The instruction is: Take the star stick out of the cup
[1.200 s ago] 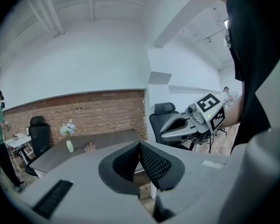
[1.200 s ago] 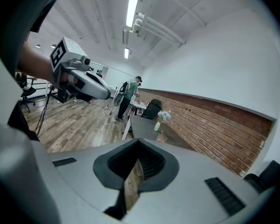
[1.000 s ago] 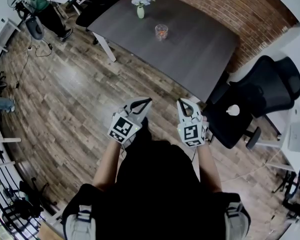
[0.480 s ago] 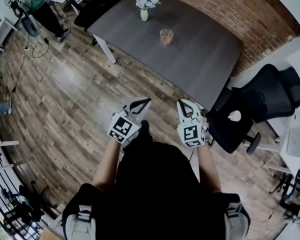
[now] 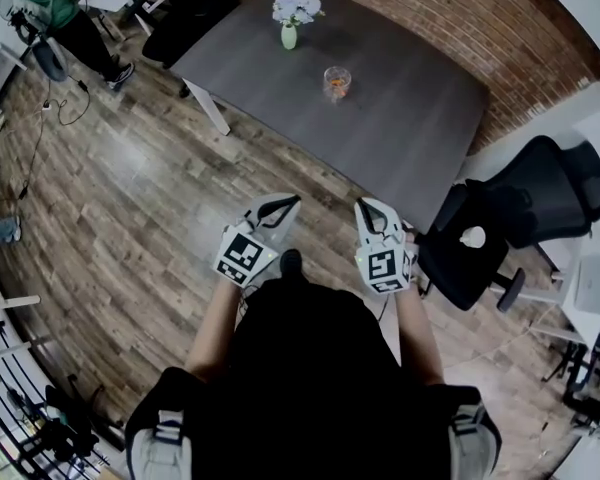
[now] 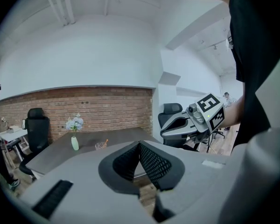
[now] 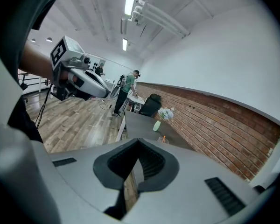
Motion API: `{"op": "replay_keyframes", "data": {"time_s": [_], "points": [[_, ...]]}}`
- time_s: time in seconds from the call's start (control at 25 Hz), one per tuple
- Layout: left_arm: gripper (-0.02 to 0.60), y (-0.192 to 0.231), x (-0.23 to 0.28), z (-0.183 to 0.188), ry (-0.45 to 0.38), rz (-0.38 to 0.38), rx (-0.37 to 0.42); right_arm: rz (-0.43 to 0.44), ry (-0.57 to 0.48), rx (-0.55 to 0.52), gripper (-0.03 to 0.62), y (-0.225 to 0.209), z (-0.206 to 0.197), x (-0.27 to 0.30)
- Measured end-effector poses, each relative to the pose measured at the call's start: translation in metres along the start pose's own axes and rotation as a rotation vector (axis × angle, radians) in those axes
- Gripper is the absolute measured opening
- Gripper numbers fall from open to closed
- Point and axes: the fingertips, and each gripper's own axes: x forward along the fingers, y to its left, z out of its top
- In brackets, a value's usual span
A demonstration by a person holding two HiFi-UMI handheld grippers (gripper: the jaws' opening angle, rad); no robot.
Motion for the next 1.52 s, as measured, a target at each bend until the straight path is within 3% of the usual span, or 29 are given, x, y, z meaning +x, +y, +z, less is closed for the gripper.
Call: {"op": "replay_keyframes", "data": {"time_s": [0.64,1.52], "points": [[0.003,0.047,0.020,0.000,0.003,-0.104,0.053,-0.091,0.031,0.055,0.000,-0.008,0.005,0.038],[0.003,0.061,0.013,-0.008,0.009,-0.136,0.045,-0.113,0.048,0.078,0.000,-0.002,0.009,0.050]]}}
